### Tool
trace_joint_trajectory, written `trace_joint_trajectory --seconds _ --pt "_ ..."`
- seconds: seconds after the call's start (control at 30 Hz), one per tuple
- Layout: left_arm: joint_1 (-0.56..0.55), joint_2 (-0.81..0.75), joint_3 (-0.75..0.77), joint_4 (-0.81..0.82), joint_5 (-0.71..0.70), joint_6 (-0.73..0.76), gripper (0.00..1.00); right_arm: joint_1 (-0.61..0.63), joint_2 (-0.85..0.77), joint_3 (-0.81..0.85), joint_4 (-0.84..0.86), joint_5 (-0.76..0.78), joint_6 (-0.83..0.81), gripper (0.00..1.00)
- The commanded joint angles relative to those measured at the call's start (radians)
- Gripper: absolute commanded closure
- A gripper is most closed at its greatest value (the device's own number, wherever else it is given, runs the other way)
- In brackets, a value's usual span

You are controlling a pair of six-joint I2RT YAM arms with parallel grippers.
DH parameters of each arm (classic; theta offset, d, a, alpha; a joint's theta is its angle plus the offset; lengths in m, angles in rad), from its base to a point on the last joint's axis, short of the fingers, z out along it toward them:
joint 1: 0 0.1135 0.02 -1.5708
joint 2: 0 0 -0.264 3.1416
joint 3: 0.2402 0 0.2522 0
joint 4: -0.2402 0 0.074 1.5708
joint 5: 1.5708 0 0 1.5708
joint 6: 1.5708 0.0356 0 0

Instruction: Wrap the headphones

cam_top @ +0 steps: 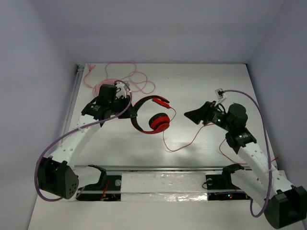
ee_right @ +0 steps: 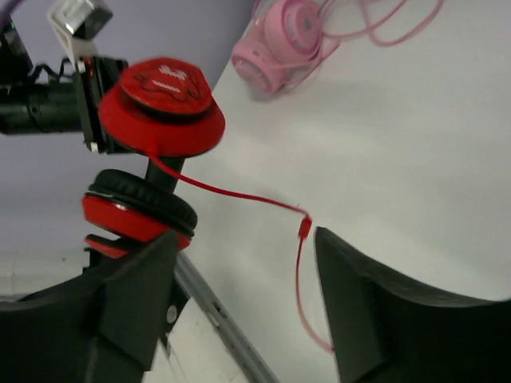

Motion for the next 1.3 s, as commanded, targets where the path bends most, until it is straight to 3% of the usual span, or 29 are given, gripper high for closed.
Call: trace_joint_trajectory --seconds 0.0,0.2,0.3,0.6,0.8,0.9,0.97,1.0,1.1,1.17,1.27 --pt "0.000 -0.010 0.073 0.173 0.247 -0.115 1.00 0.053 0.021 0.048 0.072 -0.040 -0.022 0.19" --pt "0.000 -0.040 0.101 0.444 0.394 -0.315 1.00 0.109 0.155 0.043 0.150 0.006 -0.047 0.16" --pt "0.046 -0.057 0.115 0.579 0.442 -0.418 1.00 0.118 0.198 0.017 0.241 -0.044 -0.045 0.17" --pt "0.181 -0.100 0.093 0.689 0.493 -0.574 1.00 0.185 0.314 -0.026 0.388 0.000 -0.006 0.25" --pt "0.230 -0.132 0.064 0.732 0.517 -0.636 1.00 0.207 0.394 -0.072 0.543 0.069 0.014 0.19" --pt "0.230 -0.137 0.082 0.700 0.517 -0.617 1.00 0.216 0.425 -0.043 0.525 0.081 -0.013 0.19" --pt "0.230 -0.140 0.111 0.664 0.510 -0.598 1.00 0.236 0.408 -0.012 0.458 0.095 -0.048 0.35" --pt "0.230 -0.138 0.122 0.647 0.499 -0.588 1.00 0.236 0.394 -0.003 0.428 0.094 -0.061 0.54" --pt "0.230 -0.140 0.159 0.591 0.461 -0.534 1.00 0.259 0.304 0.017 0.295 0.107 -0.113 0.95" --pt "0.230 -0.146 0.189 0.540 0.415 -0.505 1.00 0.259 0.253 -0.006 0.253 0.098 -0.128 0.95" --pt "0.230 -0.160 0.216 0.495 0.368 -0.466 1.00 0.259 0.183 -0.035 0.233 0.135 -0.148 0.59"
